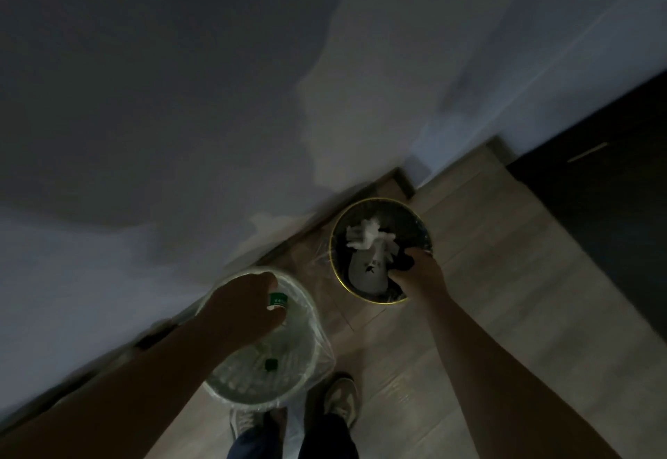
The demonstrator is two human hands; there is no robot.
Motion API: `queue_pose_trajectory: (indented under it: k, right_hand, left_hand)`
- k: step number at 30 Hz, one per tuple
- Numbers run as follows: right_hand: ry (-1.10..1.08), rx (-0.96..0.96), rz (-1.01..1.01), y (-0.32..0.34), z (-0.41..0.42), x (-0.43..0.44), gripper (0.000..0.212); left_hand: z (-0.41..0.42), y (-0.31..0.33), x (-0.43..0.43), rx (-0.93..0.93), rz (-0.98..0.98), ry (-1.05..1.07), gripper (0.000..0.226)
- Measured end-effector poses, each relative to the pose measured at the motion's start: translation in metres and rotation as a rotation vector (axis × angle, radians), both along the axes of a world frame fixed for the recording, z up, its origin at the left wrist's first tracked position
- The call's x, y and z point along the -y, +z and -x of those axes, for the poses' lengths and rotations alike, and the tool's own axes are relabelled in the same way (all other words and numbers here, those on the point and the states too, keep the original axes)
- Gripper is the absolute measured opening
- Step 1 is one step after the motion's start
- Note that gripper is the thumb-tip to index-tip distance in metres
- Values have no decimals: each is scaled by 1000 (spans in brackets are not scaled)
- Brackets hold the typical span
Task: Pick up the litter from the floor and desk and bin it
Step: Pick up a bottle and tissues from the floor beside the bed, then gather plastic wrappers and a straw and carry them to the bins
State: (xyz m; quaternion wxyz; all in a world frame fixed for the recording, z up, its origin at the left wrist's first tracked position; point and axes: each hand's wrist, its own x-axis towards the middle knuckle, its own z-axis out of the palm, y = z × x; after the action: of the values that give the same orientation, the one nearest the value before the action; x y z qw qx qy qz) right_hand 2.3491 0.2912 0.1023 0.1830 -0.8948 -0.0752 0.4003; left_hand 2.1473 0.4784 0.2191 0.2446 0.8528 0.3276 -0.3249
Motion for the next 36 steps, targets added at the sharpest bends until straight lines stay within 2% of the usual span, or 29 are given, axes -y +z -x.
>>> queue_pose_trajectory:
  k: [2,5,11,15,18,21,25,30,36]
  right_hand:
    - [117,59,38,34,6,5,45]
    - [289,128,48,97,17,7,46]
    - [445,232,-36,243,46,4,34]
    - [529,299,-114,348,68,-2,37]
    - [610,364,-175,425,77,-7,39]
    - [627,404,-242,498,81,-11,39]
    - [694,489,-339,580,88,-15,39]
    - [828,689,-494,672,96,-24,37]
    - [1079,825,-685,740,121,-42,34]
  left_hand:
    - [-1,25,1,10,-9,-22,46]
    - [2,68,0,34,-11,-43,50]
    - [19,168,-4,108,-41,-142,54]
    - [33,248,-4,237,-104,-180,76]
    - [42,303,-10,326,-137,-219,57]
    - [46,362,-14,431,-184,-256,52]
    - [55,444,-13,571,-243,-202,52]
    - [78,535,0,732,-452,-101,48]
    - [125,593,30,796,-634,114,44]
